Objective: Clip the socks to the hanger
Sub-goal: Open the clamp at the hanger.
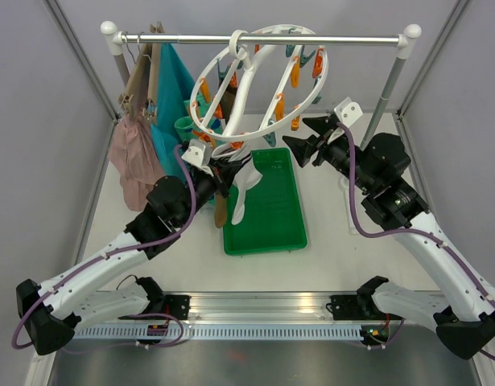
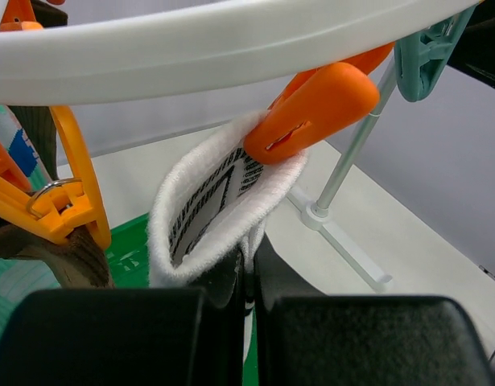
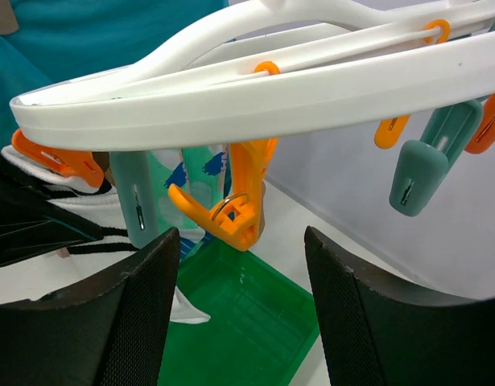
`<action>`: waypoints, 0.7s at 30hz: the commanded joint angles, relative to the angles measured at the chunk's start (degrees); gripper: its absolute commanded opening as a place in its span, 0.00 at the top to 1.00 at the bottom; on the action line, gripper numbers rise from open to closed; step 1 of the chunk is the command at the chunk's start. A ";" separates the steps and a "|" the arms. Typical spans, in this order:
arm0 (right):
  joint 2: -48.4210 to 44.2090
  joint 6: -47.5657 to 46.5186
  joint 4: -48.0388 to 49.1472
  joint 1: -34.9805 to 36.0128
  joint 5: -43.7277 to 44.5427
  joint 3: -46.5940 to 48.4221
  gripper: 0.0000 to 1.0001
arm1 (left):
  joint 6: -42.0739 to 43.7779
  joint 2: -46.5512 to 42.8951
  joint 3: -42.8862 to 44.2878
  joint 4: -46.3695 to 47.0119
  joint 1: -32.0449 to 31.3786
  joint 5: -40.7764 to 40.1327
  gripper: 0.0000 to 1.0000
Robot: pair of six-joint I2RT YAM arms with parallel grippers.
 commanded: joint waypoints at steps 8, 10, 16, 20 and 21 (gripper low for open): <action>1.21 -0.30 7.35 -3.57 -8.41 2.89 0.31 | -0.55 -1.26 3.46 -1.14 1.10 1.24 0.98; 1.21 -0.13 8.23 -3.92 -9.55 2.89 0.31 | -0.38 -1.17 3.90 -1.31 1.10 1.42 0.98; 1.82 1.28 11.31 -5.06 -13.68 2.62 0.32 | 0.06 -1.00 4.51 -1.75 1.27 1.86 0.98; 2.00 1.98 12.89 -5.24 -15.27 2.36 0.32 | 0.41 -1.00 4.69 -2.10 1.36 1.86 0.98; 2.00 2.16 13.67 -5.24 -15.62 2.19 0.32 | 0.50 -1.00 4.86 -2.19 1.45 1.95 0.98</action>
